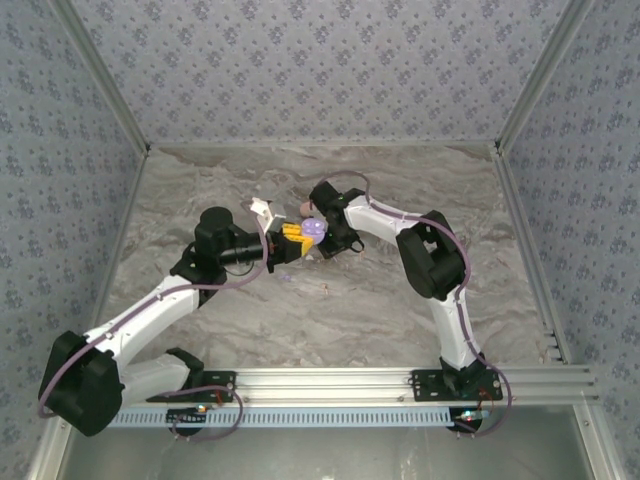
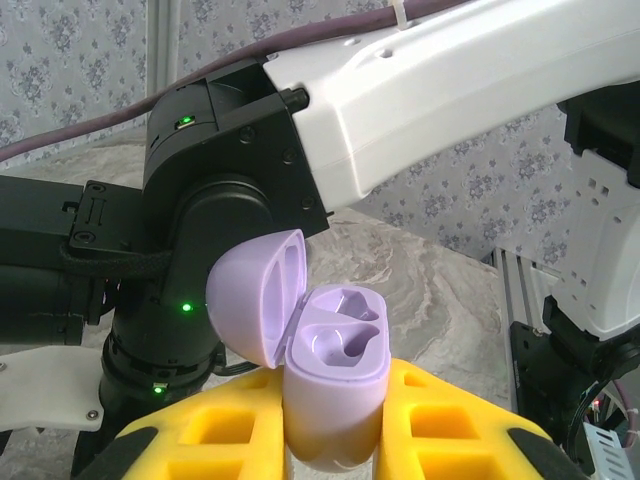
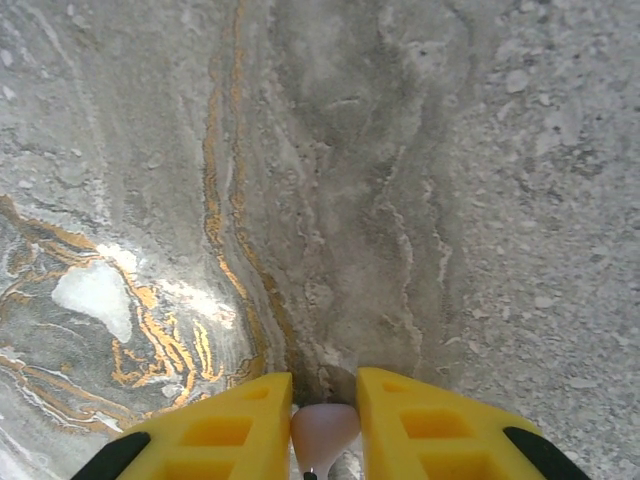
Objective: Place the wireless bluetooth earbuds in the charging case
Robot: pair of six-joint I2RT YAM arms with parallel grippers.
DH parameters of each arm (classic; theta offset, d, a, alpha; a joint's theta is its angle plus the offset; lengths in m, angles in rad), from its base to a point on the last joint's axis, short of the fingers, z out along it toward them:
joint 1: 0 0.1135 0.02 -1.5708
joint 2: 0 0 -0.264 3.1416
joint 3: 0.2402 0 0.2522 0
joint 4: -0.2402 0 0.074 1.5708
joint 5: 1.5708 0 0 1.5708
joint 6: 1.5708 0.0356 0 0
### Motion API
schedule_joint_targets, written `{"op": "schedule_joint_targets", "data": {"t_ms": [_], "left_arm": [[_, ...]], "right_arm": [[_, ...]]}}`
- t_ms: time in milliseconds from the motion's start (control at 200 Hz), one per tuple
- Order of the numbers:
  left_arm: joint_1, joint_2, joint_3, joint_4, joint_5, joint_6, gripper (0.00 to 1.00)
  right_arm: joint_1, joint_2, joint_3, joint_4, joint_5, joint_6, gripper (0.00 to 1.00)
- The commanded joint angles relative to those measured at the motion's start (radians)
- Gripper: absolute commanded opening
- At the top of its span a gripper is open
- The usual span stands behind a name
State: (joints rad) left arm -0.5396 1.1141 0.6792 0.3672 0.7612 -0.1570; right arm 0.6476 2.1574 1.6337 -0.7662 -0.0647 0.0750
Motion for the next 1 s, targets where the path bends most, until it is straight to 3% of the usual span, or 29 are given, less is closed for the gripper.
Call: {"op": "schedule_joint_targets", "data": {"t_ms": [0, 175, 430, 994], "left_arm": [[-0.006, -0.021, 0.004, 0.001, -0.005, 0.023, 0.2], [-0.006, -0.02, 0.005, 0.0, -0.003, 0.024, 0.2], [-0.006, -0.022, 0.006, -0.002, -0.001, 0.022, 0.2], [-0.006, -0.021, 0.003, 0.001, -0.004, 0.018, 0.2]], "right_arm": [[-0.021, 0.015, 0.002, -0.065, 0.052, 0.048, 0.25], [-0.033, 0.011, 0.001, -0.078, 0.086, 0.084, 0.26], [-0.033, -0.003, -0.002, -0.071, 0.046, 0.078, 0.37], [-0.022, 0.009, 0.003, -0.104, 0.058, 0.086, 0.34]]}}
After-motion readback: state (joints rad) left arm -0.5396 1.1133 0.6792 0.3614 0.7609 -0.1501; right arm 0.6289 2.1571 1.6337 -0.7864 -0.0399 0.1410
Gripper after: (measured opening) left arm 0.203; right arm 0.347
